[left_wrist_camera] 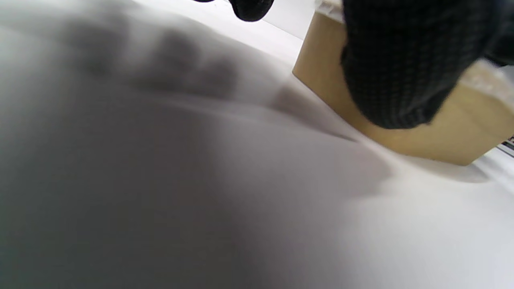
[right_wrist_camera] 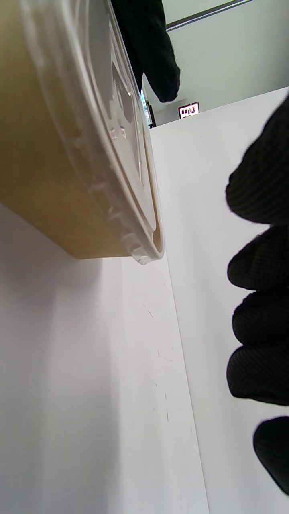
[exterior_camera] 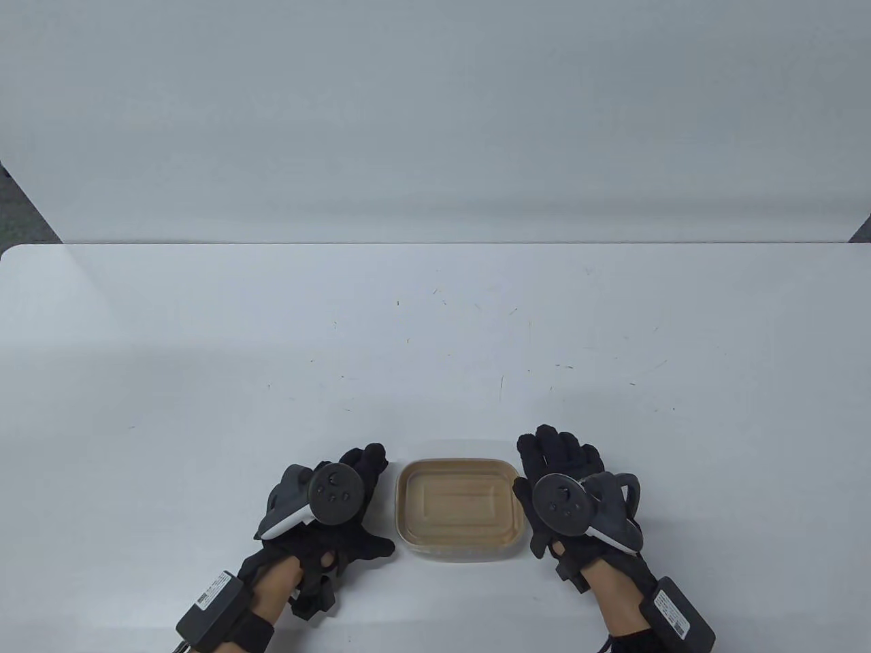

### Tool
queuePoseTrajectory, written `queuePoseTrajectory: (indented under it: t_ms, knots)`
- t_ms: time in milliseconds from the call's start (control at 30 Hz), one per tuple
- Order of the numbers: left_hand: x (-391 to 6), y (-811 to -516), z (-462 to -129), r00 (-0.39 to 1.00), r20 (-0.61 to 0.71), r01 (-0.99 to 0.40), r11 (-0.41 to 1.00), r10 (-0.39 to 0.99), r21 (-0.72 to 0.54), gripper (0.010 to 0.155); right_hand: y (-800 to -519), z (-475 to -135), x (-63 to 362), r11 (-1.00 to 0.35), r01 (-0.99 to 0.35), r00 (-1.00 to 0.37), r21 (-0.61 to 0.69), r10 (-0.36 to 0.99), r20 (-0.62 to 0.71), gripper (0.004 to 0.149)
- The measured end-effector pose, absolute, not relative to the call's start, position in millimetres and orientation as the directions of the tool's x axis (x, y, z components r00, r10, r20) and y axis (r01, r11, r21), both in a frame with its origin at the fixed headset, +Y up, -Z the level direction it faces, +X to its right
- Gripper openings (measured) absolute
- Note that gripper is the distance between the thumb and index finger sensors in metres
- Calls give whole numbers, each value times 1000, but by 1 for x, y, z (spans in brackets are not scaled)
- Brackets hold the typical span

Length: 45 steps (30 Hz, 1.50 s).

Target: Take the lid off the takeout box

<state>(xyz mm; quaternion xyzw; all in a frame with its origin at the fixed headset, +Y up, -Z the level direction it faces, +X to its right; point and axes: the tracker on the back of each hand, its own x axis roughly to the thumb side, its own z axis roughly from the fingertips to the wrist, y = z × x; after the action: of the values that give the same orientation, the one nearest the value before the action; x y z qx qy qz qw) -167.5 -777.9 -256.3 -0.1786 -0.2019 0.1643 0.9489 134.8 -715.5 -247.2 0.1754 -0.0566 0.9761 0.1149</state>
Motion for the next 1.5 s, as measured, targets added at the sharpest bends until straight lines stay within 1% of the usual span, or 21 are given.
queuePoseTrajectory:
  t_ms: [100,167,233,433,667,833,900,933,1033,1067,1100,1133,1167,1233,1267,1300,1333,1400,1467,1500]
  knots:
    - [-162,-784,-256,866,336,-219,886,369,-408,139,-716,-247,134,-967,-246,-911,-69,206,358,66]
    - [-159,-789,-258,865,326,-201,860,380,-468,140,-716,-247,134,-967,-247,-910,-68,208,358,66]
    - [-157,-791,-260,871,306,-204,851,383,-485,140,-716,-248,133,-966,-251,-909,-67,211,360,66]
    - [-155,-793,-262,874,288,-210,840,390,-500,140,-717,-248,131,-964,-258,-905,-62,219,365,66]
    - [-147,-791,-261,865,311,-206,843,395,-496,140,-716,-247,126,-961,-274,-892,-44,237,385,66]
    - [-145,-792,-262,870,301,-204,839,392,-504,139,-701,-241,121,-932,-357,-851,-65,296,434,65]
    - [-145,-792,-261,870,299,-203,839,391,-506,139,-689,-236,111,-924,-378,-821,-62,303,484,64]
    - [-145,-792,-261,871,297,-204,838,391,-507,139,-683,-232,104,-931,-360,-813,-61,281,510,64]
    - [-145,-791,-261,871,295,-203,836,392,-509,138,-665,-215,73,-958,-265,-778,-108,146,611,62]
    - [-145,-791,-261,872,295,-203,837,391,-509,138,-664,-212,67,-962,-249,-771,-114,126,625,62]
    - [-145,-791,-261,871,296,-203,837,391,-509,138,-663,-203,51,-971,-200,-739,-135,59,671,65]
    - [-145,-792,-261,872,296,-202,837,391,-509,138,-665,-199,44,-977,-166,-721,-132,29,692,68]
    - [-145,-792,-261,872,296,-202,837,390,-508,138,-672,-194,31,-990,-94,-704,-106,-9,710,73]
    - [-144,-792,-262,873,295,-200,837,388,-510,138,-690,-190,16,-996,78,-707,-34,-79,703,85]
    - [-144,-792,-261,874,294,-199,836,387,-511,138,-703,-191,10,-982,189,-717,29,-118,687,90]
    - [-144,-791,-261,874,295,-199,837,387,-510,139,-711,-191,7,-967,250,-719,59,-144,680,92]
    - [-144,-792,-261,874,295,-198,837,387,-511,138,-720,-191,4,-951,306,-716,56,-191,671,93]
    - [-144,-792,-261,874,295,-197,837,386,-511,138,-731,-190,2,-940,341,-705,-7,-261,659,92]
    - [-144,-792,-261,874,295,-197,837,386,-511,138,-739,-187,1,-949,302,-687,-88,-281,670,84]
    - [-144,-792,-261,874,295,-197,836,386,-511,138,-742,-185,1,-954,282,-668,-102,-272,693,78]
